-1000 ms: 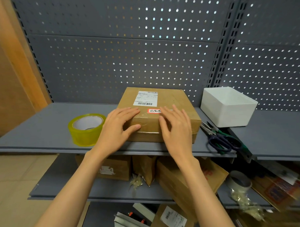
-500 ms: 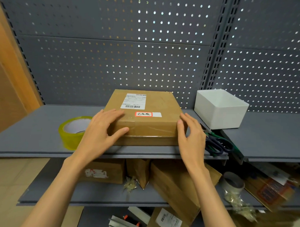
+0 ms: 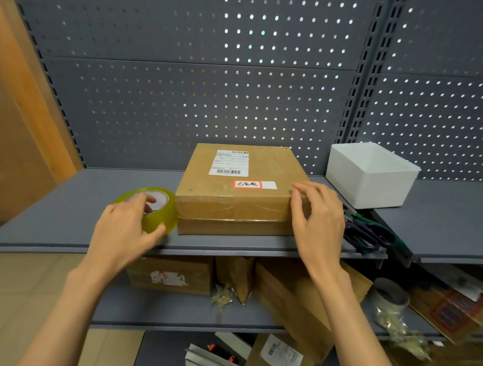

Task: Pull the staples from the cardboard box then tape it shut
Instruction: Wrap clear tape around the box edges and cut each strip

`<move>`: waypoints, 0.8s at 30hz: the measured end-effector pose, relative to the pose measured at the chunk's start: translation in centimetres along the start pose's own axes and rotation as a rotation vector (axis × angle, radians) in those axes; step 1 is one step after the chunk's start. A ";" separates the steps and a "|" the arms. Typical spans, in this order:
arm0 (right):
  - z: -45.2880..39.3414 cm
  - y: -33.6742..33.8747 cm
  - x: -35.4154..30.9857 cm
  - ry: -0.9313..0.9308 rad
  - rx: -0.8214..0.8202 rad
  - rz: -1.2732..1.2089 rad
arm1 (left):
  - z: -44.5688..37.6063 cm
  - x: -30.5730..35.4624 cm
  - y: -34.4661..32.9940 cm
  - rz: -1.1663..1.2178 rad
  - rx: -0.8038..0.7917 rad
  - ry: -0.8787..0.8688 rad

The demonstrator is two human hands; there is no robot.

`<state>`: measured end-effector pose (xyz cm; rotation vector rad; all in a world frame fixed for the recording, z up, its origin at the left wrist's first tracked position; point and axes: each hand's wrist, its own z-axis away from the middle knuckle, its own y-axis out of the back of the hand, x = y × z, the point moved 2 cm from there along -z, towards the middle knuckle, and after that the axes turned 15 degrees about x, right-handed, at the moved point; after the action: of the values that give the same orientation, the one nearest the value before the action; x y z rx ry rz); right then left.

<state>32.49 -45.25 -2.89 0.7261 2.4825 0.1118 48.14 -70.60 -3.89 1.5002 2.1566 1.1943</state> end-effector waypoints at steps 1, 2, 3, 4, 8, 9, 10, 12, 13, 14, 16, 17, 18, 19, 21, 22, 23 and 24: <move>0.0 -0.1 -0.2 0.005 0.006 0.007 | 0.0 -0.1 -0.2 -0.025 -0.017 -0.022; 0.0 -0.2 -0.3 -0.006 0.012 0.011 | 0.1 -0.2 -0.3 -0.041 -0.020 -0.042; 0.1 -0.3 -0.4 -0.036 0.019 0.008 | 0.2 -0.3 -0.4 -0.034 -0.007 -0.052; 0.1 -0.4 -0.4 -0.087 0.026 -0.002 | 0.4 -0.2 -0.3 0.009 0.022 -0.045; 0.5 -0.8 -0.1 -0.290 0.030 -0.047 | 0.6 1.5 0.1 0.306 0.117 0.053; 0.6 -0.9 0.0 -0.303 0.025 -0.043 | 0.5 1.8 0.0 0.316 0.119 0.062; 0.8 -0.9 0.0 -0.306 0.018 -0.034 | 0.3 2.1 -0.1 0.306 0.122 0.068; 0.9 -0.8 -0.2 -0.314 0.011 -0.026 | 0.1 2.6 0.0 0.295 0.166 0.077; 0.9 -0.7 -0.2 -0.334 0.006 -0.032 | 0.1 2.9 0.2 0.301 0.191 0.085; 0.8 -0.5 -0.3 -0.372 -0.006 -0.043 | 0.1 3.3 0.4 0.309 0.198 0.097; 0.5 -0.4 -0.2 -0.512 -0.065 -0.057 | 0.0 4.0 0.3 0.334 0.128 0.157; 0.4 -0.5 0.0 -0.595 -0.107 -0.060 | -0.1 4.3 0.1 0.346 0.068 0.198; 0.3 -0.6 0.2 -0.664 -0.145 -0.061 | -0.2 4.4 -0.3 0.353 0.026 0.227; 0.3 -0.8 0.4 -0.714 -0.169 -0.062 | -0.4 4.4 -0.7 0.360 0.013 0.243; 0.2 -0.9 0.7 -0.774 -0.178 -0.084 | -0.6 4.6 -1.2 0.399 0.037 0.285; 0.1 -0.8 0.7 -0.797 -0.167 -0.111 | -0.7 4.8 -1.2 0.434 0.059 0.322; 0.1 -0.7 0.8 -0.823 -0.151 -0.151 | -0.7 5.0 -1.1 0.482 0.081 0.362; 0.0 -0.5 0.7 -0.853 -0.130 -0.201 | -0.6 5.3 -0.9 0.546 0.102 0.393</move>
<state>31.75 -45.27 -3.33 0.3502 1.6923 -0.0959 44.91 -66.39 -2.95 2.1436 2.1222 1.6944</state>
